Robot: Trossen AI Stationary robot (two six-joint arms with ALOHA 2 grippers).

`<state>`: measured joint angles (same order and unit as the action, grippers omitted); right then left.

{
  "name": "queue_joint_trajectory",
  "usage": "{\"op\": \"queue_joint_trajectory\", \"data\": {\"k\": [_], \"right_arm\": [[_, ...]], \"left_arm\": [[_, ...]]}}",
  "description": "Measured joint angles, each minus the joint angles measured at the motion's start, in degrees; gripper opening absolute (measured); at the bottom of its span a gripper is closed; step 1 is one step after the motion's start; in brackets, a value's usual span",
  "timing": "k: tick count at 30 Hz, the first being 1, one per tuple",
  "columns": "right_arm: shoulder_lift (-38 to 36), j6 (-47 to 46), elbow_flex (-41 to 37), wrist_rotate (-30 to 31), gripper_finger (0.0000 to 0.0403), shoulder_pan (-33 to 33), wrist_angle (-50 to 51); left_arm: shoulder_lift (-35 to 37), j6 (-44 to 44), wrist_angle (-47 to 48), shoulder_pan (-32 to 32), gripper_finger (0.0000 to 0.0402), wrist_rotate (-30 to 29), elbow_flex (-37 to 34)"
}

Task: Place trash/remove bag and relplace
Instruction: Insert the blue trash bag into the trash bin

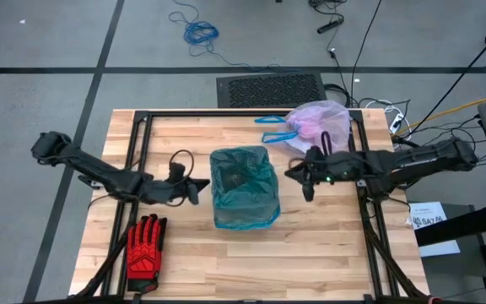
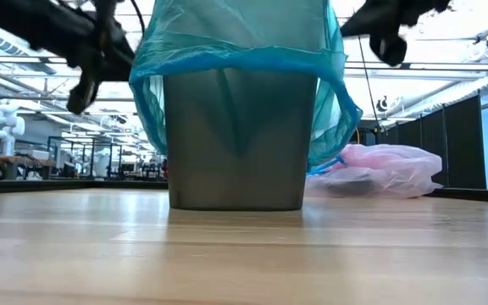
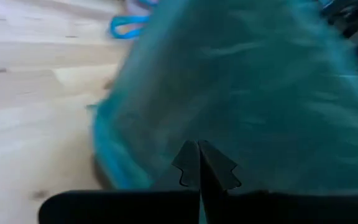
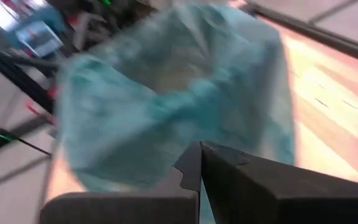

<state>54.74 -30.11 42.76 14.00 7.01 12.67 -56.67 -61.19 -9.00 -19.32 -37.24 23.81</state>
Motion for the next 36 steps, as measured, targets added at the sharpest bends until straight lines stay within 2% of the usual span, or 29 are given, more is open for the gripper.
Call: {"op": "queue_joint_trajectory", "data": {"k": [3,6,14,22,29,36], "right_arm": [[0.8,-2.0,0.0,3.4,0.0,4.8,-4.2],[4.4,-3.6,0.0,4.1,0.0,7.1,-6.2],[16.6,-5.4,-0.1,3.6,0.0,8.9,-12.4],[23.4,-6.3,0.0,3.6,0.0,9.0,-14.0],[24.1,-6.3,0.0,3.4,0.0,9.1,-13.6],[17.6,-6.2,-0.1,5.4,0.0,11.4,-7.3]], "left_arm": [[-0.8,-1.7,-1.9,-3.9,0.0,-5.3,0.7],[-4.6,-3.4,-5.8,-5.3,0.0,-8.2,0.8],[-19.6,-6.4,-22.2,-5.3,0.0,-8.6,0.8],[-27.3,-12.0,-23.8,-6.0,0.0,-9.3,0.8],[-27.7,-11.6,-22.4,-6.1,0.0,-8.8,0.8],[-19.9,-11.6,-12.3,-9.0,0.0,-8.3,0.8]]}}
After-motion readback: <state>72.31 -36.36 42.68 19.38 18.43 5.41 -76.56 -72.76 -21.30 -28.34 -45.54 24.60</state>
